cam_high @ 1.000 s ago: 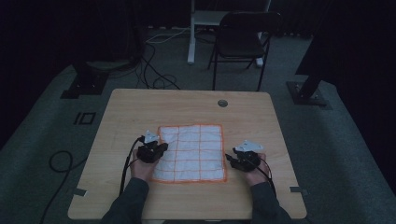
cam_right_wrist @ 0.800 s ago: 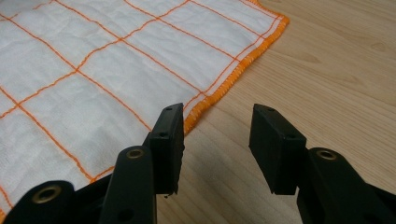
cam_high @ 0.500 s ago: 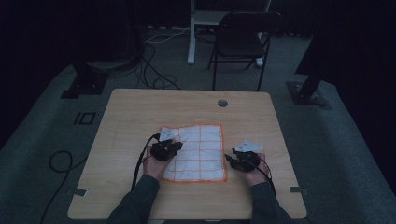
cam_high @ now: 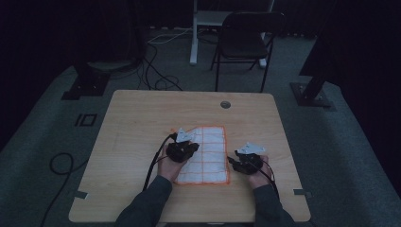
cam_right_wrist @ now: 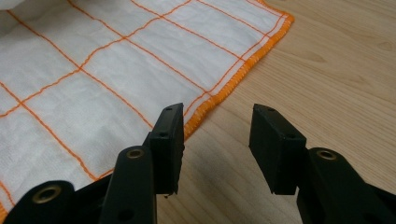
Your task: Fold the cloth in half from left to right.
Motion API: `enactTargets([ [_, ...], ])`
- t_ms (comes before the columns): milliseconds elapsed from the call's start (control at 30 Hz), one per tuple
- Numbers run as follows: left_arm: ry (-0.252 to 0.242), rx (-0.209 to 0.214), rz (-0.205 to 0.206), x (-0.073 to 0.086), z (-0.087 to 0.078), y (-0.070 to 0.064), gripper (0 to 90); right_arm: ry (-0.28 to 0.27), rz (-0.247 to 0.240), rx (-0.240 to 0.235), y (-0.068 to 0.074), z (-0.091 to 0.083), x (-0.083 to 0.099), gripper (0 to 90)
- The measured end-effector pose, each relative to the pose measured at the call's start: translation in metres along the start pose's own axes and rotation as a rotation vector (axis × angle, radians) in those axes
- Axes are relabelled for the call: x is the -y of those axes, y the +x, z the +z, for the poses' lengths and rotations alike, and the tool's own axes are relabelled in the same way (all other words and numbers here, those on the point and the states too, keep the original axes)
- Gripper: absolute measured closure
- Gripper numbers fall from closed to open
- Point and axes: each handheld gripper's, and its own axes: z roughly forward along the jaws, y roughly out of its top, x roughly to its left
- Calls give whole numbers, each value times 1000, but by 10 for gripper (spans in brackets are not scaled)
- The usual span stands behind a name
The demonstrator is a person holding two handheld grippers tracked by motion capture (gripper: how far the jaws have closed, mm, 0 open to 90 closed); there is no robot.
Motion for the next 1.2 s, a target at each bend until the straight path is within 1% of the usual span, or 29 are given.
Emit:
enactTargets([
  [33, 0, 0, 0, 0, 0, 0, 867, -1, 0, 0, 0, 0, 0, 547],
  [67, 0, 8, 12, -3, 3, -5, 868, -1, 0, 0, 0, 0, 0, 547],
  [100, 0, 8, 12, -3, 3, -5, 867, -1, 0, 0, 0, 0, 0, 548],
  [133, -1, 18, 17, -5, 6, -10, 867, -1, 1, 0, 0, 0, 0, 547],
  [167, -1, 18, 17, -5, 6, -10, 868, -1, 1, 0, 0, 0, 0, 547],
  [200, 0, 31, 23, -7, 10, -15, 868, -1, 0, -1, 0, 0, 0, 547],
  [233, 0, 31, 23, -7, 10, -15, 867, -1, 1, -1, 0, 0, 0, 548],
  [267, 7, 38, 29, -7, 16, -20, 867, -2, 1, -1, 0, 0, 0, 548],
  [367, 14, 49, 32, -7, 21, -24, 867, 1, 0, -1, 1, 0, 0, 547],
  [400, 22, 58, 36, -7, 26, -28, 866, 2, -3, 1, 1, 1, 0, 548],
  [467, 37, 65, 45, -6, 30, -31, 861, 3, -3, 0, 1, 1, 0, 547],
  [500, 37, 65, 45, -6, 30, -31, 844, 3, -3, 0, 1, 1, 0, 547],
  [567, 37, 65, 41, -6, 31, -31, 764, 3, -4, -2, 1, 1, 0, 547],
  [600, 36, 47, 44, -7, 30, -31, 731, 2, -4, -2, 1, 1, 0, 548],
  [633, 36, 47, 44, -7, 30, -31, 727, 2, -4, -2, 1, 1, 0, 548],
  [700, 28, 42, 51, -7, 26, -30, 715, 2, -5, -2, 1, 1, 0, 547],
  [733, 19, 36, 47, -8, 21, -27, 710, 2, -4, -1, 2, 1, -1, 547],
  [833, 15, 28, 41, -8, 17, -23, 703, 1, -4, -2, 2, 1, -1, 547],
  [867, 12, 13, 27, -6, 13, -16, 703, -1, -5, -5, 3, 1, -2, 549],
  [900, 12, 13, 27, -6, 13, -16, 703, -1, -5, -5, 3, 1, -2, 549],
  [933, 8, -1, 18, -4, 10, -11, 703, -1, -5, -4, 5, 2, -3, 562],
  [967, 8, -1, 18, -4, 10, -11, 703, -3, -5, -6, 5, 2, -4, 574],
  [1000, 5, -16, 2, -1, 6, -4, 703, -1, -7, -6, 6, 2, -5, 582],
  [1033, 5, -16, 2, -1, 6, -4, 703, -4, -11, -6, 7, 3, -7, 586],
  [1067, 7, -32, -4, 2, 3, 2, 703, -8, -13, -7, 8, 3, -10, 592],
  [1100, 7, -32, -4, 2, 3, 2, 704, -11, -14, -9, 9, 4, -12, 608],
  [1133, 9, -42, -14, 5, 0, 7, 703, -15, -13, -16, 11, 4, -15, 625],
  [1167, 9, -42, -14, 5, 0, 7, 703, -15, -13, -16, 11, 4, -15, 625],
  [1200, 12, -54, -25, 10, -3, 12, 703, -30, -17, -29, 14, 7, -20, 647],
])
